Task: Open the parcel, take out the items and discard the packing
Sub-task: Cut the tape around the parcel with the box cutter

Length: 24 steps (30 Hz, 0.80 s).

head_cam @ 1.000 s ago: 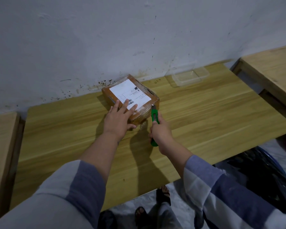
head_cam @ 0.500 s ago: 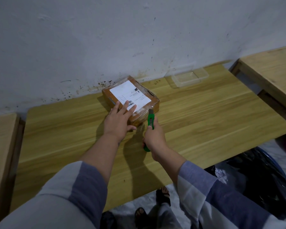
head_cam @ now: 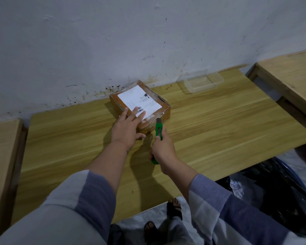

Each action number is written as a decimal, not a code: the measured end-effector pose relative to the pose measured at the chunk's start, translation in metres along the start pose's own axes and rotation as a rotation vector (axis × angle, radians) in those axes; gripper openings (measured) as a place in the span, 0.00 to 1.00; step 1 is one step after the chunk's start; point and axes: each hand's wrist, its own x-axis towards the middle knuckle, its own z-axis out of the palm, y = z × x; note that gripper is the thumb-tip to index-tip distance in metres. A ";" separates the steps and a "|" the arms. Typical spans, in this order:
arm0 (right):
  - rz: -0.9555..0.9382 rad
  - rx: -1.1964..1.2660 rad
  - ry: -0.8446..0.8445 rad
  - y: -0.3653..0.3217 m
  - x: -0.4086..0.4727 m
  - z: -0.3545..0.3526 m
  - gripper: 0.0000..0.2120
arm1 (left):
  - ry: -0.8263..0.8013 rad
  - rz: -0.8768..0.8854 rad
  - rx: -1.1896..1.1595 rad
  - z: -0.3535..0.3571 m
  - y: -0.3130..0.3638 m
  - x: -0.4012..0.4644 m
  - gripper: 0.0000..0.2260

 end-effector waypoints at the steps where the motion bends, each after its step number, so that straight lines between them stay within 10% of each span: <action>1: -0.002 0.004 -0.006 0.000 -0.001 0.000 0.26 | -0.001 0.002 0.007 0.000 0.000 0.000 0.39; 24: -0.019 -0.049 -0.087 0.011 -0.015 0.003 0.25 | -0.001 -0.020 -0.080 -0.001 -0.002 0.000 0.37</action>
